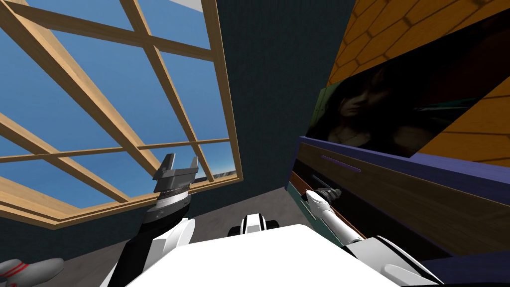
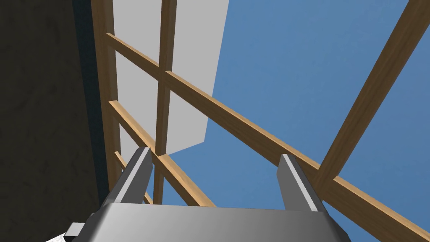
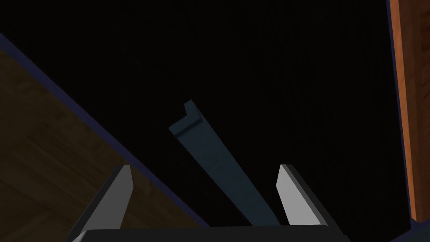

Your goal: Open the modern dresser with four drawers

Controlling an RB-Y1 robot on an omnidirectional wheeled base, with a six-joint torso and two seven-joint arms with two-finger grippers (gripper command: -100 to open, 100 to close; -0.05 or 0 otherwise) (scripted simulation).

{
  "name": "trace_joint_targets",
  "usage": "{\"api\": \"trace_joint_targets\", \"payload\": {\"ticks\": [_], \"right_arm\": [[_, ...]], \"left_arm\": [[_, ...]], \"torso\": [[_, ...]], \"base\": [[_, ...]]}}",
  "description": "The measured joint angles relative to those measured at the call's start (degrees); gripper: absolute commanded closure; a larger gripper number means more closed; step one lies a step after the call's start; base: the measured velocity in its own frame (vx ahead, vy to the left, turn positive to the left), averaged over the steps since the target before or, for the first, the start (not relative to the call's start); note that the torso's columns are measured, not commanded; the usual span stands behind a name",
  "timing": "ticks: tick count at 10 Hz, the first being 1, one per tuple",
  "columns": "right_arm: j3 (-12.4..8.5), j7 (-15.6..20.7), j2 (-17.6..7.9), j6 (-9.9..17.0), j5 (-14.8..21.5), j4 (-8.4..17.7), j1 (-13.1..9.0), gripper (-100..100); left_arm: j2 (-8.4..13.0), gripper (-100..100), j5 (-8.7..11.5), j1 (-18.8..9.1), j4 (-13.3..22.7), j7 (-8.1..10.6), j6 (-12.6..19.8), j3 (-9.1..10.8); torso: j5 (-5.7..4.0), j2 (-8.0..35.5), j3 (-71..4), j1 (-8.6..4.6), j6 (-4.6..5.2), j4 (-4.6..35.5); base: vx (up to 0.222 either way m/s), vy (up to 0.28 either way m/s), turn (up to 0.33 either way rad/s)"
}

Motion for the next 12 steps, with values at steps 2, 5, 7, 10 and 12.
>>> {"api": "trace_joint_targets", "payload": {"ticks": [2,5,7,10,12], "right_arm": [[0.0,0.0,0.4,-0.7,1.0,-0.8,0.1,-100],[0.0,0.0,2.4,-4.6,5.5,-3.1,0.5,-100],[0.2,-0.4,3.1,-6.5,7.7,-3.5,0.4,-100],[0.2,0.0,4.7,-9.6,11.6,-6.4,1.5,-100],[0.3,-0.5,5.5,-11.4,13.7,-6.8,1.1,-100]], "left_arm": [[0.0,0,0.0,0.0,0.0,0.0,0.0,0.01],[0.0,0,0.0,0.0,0.0,0.0,0.0,0.0],[0.0,0,0.0,0.0,0.0,0.0,0.0,0.0],[0.0,0,0.0,0.0,0.0,0.0,0.0,0.0],[0.0,0,0.0,0.0,0.0,0.0,0.0,0.0]], "torso": [[0.04,-0.3,-0.2,0.07,0.08,-0.1],[-0.01,-0.1,-0.1,-0.05,-0.07,0.0],[-0.05,0.3,0.2,-0.17,-0.05,0.1],[0.0,-0.1,-0.1,-0.02,-0.06,0.0],[-0.02,0.1,0.0,-0.08,-0.06,0.0]], "base": [[0.114,-0.019,-0.436],[0.166,0.012,-0.34],[0.086,-0.004,-0.205],[0.134,0.018,-0.365],[0.089,0.038,-0.233]]}}
